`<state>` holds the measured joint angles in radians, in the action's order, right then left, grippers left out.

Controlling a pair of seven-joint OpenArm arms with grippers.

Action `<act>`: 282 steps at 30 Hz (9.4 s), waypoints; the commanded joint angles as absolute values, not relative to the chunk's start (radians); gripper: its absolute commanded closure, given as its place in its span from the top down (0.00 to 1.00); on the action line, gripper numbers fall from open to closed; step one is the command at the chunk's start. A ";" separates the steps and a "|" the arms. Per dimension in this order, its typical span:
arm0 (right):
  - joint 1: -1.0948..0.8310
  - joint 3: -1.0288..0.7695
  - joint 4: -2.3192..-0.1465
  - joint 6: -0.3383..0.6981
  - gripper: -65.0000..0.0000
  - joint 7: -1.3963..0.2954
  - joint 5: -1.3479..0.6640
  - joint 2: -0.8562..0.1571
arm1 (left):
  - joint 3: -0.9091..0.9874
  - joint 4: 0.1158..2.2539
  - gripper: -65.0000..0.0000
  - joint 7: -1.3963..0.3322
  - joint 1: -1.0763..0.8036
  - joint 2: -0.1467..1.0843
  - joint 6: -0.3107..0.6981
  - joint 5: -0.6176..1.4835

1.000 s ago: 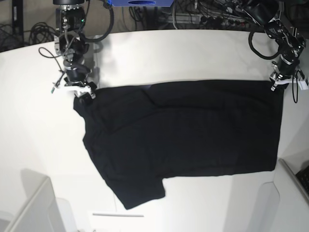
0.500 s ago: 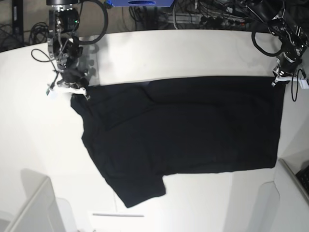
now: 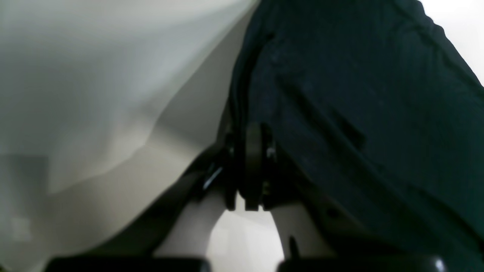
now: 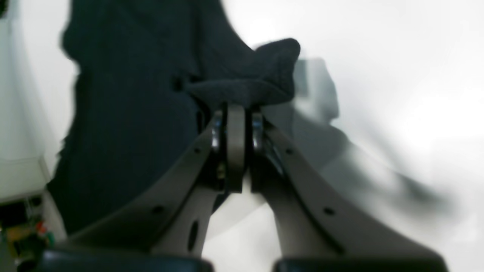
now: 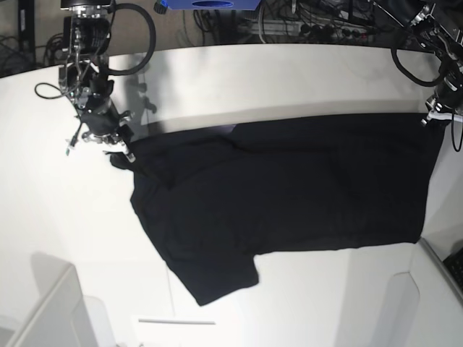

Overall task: Fold the T-shirt properly
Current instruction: 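Pull the shoulder edge further toward the robot, flattening the shirt, then release the right gripper and move it to grasp the hem corner, then release the left gripper and move it to grasp the other hem corner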

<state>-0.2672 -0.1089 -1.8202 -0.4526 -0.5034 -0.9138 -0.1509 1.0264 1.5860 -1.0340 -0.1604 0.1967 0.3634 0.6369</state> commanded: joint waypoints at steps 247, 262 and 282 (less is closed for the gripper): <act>0.639 0.297 -0.656 0.116 0.00 -0.473 -0.529 -0.137 | 0.475 0.547 0.72 -0.430 0.526 0.450 0.364 0.142; 0.638 0.297 -0.656 0.116 0.00 -0.473 -0.529 -0.137 | 0.467 0.549 0.00 -0.435 0.498 0.449 0.369 0.142; 0.613 0.252 -0.719 0.114 0.00 -0.418 -0.527 -0.139 | 0.475 0.949 0.00 -0.559 0.343 0.420 0.372 0.143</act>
<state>0.5762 0.2588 -0.6998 0.1127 -0.4404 -0.5182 -0.1337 0.4713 0.9298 -0.5735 0.3210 0.3977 0.3683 0.1349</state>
